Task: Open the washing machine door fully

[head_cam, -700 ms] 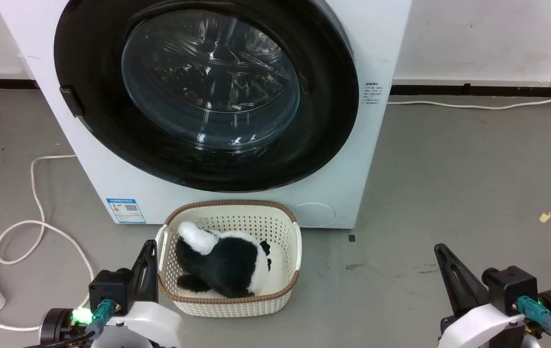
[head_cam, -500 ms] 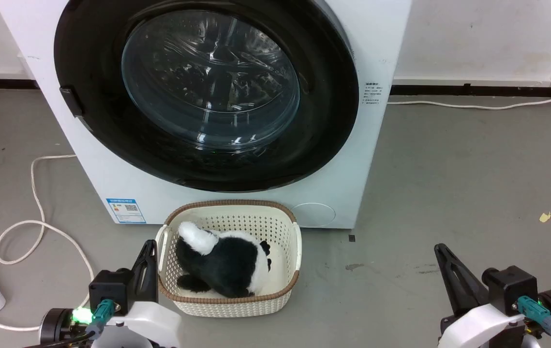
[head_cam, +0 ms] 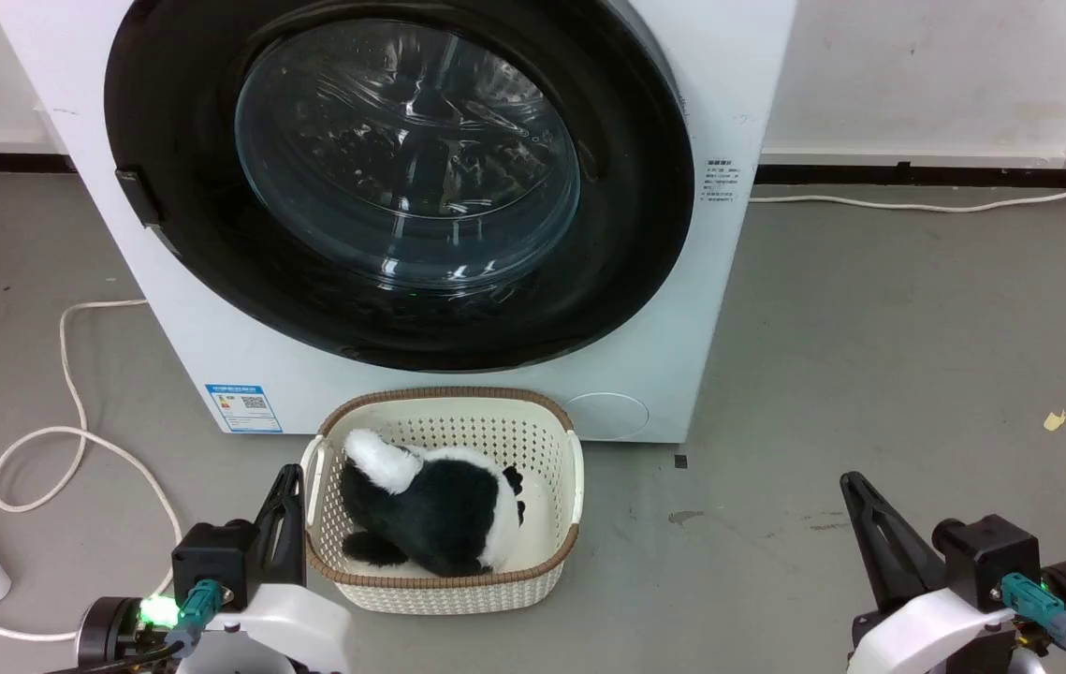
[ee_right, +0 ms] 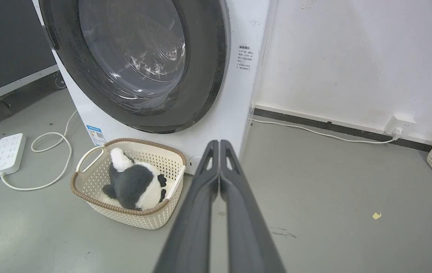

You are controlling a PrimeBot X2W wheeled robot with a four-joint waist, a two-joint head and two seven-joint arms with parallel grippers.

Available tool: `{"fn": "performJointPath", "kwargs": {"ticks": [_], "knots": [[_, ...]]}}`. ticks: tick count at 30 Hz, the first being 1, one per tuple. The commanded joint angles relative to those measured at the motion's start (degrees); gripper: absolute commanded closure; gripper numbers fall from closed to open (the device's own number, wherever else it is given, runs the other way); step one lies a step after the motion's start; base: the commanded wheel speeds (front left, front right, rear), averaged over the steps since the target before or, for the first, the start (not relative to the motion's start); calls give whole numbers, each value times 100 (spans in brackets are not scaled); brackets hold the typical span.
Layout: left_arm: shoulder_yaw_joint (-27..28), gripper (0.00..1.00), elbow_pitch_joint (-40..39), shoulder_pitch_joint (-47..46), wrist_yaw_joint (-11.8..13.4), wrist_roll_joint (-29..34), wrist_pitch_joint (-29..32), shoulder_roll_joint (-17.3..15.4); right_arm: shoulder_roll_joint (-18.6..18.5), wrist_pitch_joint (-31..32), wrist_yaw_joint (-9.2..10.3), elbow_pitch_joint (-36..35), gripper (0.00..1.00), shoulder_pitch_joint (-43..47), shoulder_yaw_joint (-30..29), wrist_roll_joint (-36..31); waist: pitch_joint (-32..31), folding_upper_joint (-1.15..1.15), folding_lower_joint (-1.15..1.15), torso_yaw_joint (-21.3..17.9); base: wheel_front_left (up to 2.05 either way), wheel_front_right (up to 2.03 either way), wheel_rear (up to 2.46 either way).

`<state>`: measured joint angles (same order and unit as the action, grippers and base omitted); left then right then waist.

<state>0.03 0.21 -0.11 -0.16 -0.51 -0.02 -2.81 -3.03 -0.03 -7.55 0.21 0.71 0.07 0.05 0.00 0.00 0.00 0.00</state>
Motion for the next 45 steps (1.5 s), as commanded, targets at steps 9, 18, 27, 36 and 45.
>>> {"fn": "performJointPath", "kwargs": {"ticks": [9, 18, 27, 36, 45], "knots": [[-3, 100, -21, 11, 16, 51, 2, -7, 15, 3, 6, -21, 100, -71, -7, -5, 0, 0, 0, 0, 0, 0, 0], [-21, 0, 11, 6, 17, -11, -42, 0, -1, -42, 0, 11, 0, 13, -3, 32, 3, 0, 0, -1, 0, 0, 0], [-75, 0, 31, 8, 65, -16, -150, -2, 0, -150, 1, -49, 0, 12, -5, 46, 48, 0, 0, 16, 0, 0, 0], [-140, 0, 36, -33, 110, -16, -258, -4, -90, -257, 1, -63, 0, -63, 3, 104, 175, 0, 0, 95, 0, 0, 0], [-206, 0, 10, -135, 156, -21, -353, -4, -299, -350, 2, -45, 100, -336, 17, 303, 386, 0, 0, 202, 0, 0, 0]]}}
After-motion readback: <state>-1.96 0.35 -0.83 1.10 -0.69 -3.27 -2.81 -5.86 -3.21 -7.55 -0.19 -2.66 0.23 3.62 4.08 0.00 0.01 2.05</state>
